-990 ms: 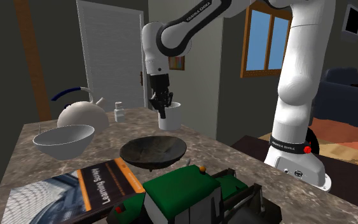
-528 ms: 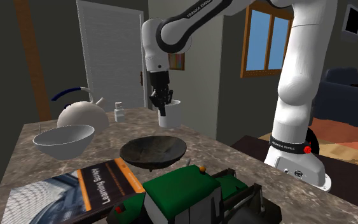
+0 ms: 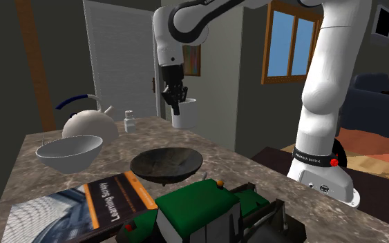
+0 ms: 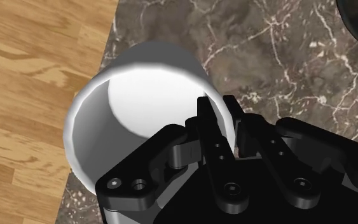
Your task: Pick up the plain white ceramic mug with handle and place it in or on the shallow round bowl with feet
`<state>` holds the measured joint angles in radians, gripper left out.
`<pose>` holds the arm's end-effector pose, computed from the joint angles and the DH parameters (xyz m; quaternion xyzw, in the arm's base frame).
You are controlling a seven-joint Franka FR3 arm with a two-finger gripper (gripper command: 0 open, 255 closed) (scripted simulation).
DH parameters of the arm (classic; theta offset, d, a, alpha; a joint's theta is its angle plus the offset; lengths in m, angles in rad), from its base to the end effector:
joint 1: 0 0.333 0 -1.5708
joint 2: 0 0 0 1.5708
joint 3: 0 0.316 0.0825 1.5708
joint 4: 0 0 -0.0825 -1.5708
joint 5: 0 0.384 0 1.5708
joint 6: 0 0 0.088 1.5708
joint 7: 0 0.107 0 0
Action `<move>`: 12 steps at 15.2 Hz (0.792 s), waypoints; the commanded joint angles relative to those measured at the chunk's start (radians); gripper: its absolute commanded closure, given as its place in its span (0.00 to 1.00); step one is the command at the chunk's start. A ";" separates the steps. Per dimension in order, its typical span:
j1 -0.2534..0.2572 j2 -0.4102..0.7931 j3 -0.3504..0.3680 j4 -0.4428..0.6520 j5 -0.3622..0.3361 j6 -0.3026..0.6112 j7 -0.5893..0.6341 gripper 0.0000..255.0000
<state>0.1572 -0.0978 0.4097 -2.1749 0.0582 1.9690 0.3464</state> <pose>0.4216 0.2759 0.4214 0.9938 0.0951 -0.0548 0.0194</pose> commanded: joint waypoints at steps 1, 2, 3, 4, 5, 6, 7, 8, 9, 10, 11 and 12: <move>0.000 -0.013 -0.001 0.017 0.004 -0.029 -0.002 1.00; 0.000 -0.017 -0.002 0.026 0.006 -0.042 -0.003 1.00; 0.000 -0.022 -0.003 0.035 0.007 -0.056 -0.004 1.00; 0.000 -0.026 -0.004 0.045 0.008 -0.069 -0.005 1.00; -0.001 -0.030 -0.005 0.054 0.009 -0.083 -0.006 1.00; -0.001 -0.034 -0.005 0.064 0.010 -0.096 -0.007 1.00; -0.001 -0.037 -0.006 0.074 0.011 -0.109 -0.008 1.00; -0.001 -0.041 -0.007 0.085 0.012 -0.123 -0.008 1.00; -0.002 -0.044 -0.008 0.095 0.013 -0.136 -0.009 1.00; -0.002 -0.046 -0.009 0.106 0.013 -0.150 -0.010 1.00; -0.002 -0.049 -0.009 0.117 0.014 -0.163 -0.010 1.00; -0.003 -0.051 -0.010 0.128 0.014 -0.176 -0.010 1.00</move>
<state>0.1550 -0.1405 0.4014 -2.0546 0.0698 1.8087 0.3386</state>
